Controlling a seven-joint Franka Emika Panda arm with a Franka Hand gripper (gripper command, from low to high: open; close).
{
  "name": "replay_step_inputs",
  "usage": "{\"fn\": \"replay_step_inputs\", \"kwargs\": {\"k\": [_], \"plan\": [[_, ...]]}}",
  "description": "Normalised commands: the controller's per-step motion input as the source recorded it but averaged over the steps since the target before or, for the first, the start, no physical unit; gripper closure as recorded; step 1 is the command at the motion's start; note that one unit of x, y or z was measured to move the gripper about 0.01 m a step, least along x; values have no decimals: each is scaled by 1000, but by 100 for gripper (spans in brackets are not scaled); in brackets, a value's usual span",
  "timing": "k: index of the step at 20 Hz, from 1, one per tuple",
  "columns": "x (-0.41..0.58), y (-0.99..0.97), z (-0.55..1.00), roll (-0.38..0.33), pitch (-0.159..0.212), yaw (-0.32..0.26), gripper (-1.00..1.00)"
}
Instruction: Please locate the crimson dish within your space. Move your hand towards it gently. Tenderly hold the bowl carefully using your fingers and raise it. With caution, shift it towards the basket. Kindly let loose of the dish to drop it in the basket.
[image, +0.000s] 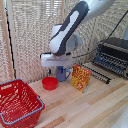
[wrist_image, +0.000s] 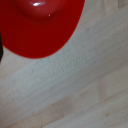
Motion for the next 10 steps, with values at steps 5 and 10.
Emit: {"fn": "replay_step_inputs", "kwargs": {"k": [5,10], "plan": [[70,46,-328,-29,17,-45,-100],[39,146,-279,-74,17,-46,-100]]}}
